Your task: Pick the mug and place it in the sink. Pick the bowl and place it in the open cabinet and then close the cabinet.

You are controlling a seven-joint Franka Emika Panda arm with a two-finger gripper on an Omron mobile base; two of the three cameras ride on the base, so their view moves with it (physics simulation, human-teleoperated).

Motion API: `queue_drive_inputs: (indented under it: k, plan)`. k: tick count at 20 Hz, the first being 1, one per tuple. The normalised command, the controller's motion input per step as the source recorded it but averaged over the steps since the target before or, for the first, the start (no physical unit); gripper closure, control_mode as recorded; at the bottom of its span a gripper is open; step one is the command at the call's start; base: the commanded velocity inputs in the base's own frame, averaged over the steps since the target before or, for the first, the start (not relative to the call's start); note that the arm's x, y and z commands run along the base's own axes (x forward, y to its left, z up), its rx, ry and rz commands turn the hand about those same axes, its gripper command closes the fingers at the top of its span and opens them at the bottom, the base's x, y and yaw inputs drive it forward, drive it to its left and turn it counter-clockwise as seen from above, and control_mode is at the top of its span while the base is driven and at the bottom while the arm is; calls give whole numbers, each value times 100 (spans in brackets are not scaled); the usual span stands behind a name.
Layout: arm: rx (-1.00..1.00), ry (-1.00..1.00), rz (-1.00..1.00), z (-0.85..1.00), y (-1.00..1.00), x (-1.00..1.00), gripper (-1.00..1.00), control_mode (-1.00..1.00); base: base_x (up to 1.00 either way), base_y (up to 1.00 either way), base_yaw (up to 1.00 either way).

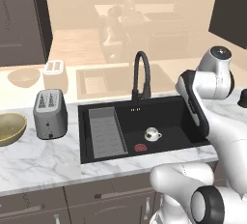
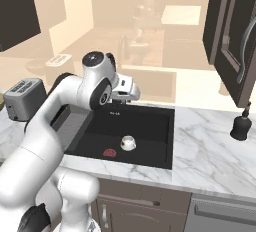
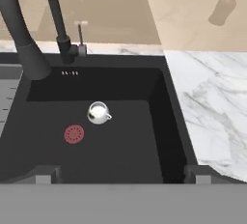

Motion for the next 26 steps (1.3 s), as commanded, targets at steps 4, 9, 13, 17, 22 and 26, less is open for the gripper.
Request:
queue_drive_inputs:
  k: [4, 9, 13, 17, 22, 26]
  plan:
    - [0, -4, -1, 14, 14, -23, -100, -100, 0, 0, 0]
    - [3, -1, 0, 3, 4, -30, -100, -100, 0, 0, 0]
    - [12, 0, 0, 0, 9, -26, -100, -100, 0, 0, 0]
    - [9, 0, 0, 0, 4, -36, -100, -100, 0, 0, 0]
    - [7, 0, 0, 0, 8, -53, -100, -100, 0, 0, 0]
    - [0, 0, 0, 0, 0, 0, -100, 100, -57, 38, 0]
